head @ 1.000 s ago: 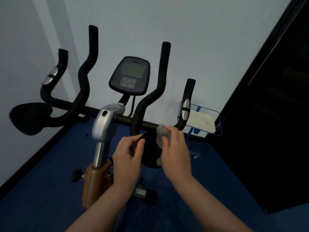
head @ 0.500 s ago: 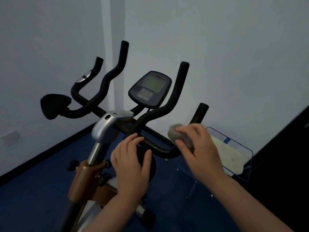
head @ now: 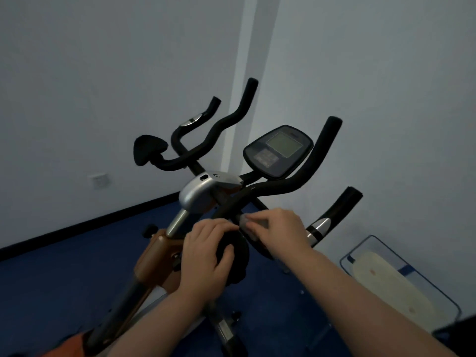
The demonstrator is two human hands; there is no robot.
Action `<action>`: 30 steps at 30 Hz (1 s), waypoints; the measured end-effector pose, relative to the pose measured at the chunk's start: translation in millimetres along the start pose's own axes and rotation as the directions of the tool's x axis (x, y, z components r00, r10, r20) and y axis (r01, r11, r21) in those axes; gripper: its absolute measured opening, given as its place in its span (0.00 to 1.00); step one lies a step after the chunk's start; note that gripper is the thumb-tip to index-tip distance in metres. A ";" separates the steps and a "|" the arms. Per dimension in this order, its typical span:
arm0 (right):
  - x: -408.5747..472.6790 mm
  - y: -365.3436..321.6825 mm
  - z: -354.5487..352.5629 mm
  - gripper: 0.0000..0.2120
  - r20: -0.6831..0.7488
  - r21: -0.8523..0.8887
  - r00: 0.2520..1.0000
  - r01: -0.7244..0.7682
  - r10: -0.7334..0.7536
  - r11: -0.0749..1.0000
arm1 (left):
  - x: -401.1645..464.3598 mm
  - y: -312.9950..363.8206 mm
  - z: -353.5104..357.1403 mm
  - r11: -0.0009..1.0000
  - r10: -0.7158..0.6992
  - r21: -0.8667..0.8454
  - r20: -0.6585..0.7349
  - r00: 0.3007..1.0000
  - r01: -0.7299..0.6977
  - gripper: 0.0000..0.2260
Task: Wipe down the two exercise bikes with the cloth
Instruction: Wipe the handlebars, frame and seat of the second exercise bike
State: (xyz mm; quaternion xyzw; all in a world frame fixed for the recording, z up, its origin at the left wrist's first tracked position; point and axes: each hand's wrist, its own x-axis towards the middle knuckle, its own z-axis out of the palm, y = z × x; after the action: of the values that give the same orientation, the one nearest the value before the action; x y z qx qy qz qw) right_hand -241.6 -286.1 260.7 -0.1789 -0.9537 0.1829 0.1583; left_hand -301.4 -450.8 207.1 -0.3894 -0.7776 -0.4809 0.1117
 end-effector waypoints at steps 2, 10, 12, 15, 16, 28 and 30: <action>-3.9 3.8 -0.1 0.11 0.026 -0.052 0.999 0.035 -0.033 0.998 | -0.8 0.4 -0.4 1.000 0.004 -0.010 -0.006 1.000 -0.004 0.14; 11.2 -1.2 8.4 0.11 0.000 -0.034 1.000 0.007 -0.007 0.999 | 0.7 -2.5 -0.4 0.998 0.039 -0.053 -0.040 0.998 -0.041 0.15; 19.4 -6.5 16.5 0.10 -0.018 0.020 1.000 -0.018 0.019 1.000 | 1.4 -3.2 0.4 0.997 0.044 -0.054 -0.042 0.998 -0.047 0.15; 6.5 -6.0 13.2 0.09 0.013 0.001 1.000 0.015 -0.015 1.000 | 1.3 -3.1 -0.1 0.996 0.065 -0.055 -0.042 0.997 -0.068 0.15; -0.9 -4.6 8.9 0.08 0.041 -0.050 0.997 0.067 -0.065 0.996 | 1.4 -3.2 -0.4 0.995 0.074 -0.060 -0.039 0.996 -0.077 0.15; -8.3 -13.4 16.0 0.10 -0.062 -0.022 0.997 0.035 -0.036 0.999 | 2.7 -8.2 -3.9 0.997 0.050 -0.065 0.036 0.998 -0.047 0.14; -29.9 -8.6 11.1 0.09 -0.072 -0.157 0.989 0.120 -0.133 0.980 | 4.3 -6.2 -5.0 0.998 0.016 -0.056 0.064 0.998 -0.012 0.14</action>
State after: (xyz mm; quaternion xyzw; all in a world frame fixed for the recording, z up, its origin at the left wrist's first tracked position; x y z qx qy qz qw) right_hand -221.6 -308.7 247.3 -0.1368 -0.9670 0.0917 0.1945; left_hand -309.7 -454.3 207.9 -0.4131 -0.7643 -0.4889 0.0792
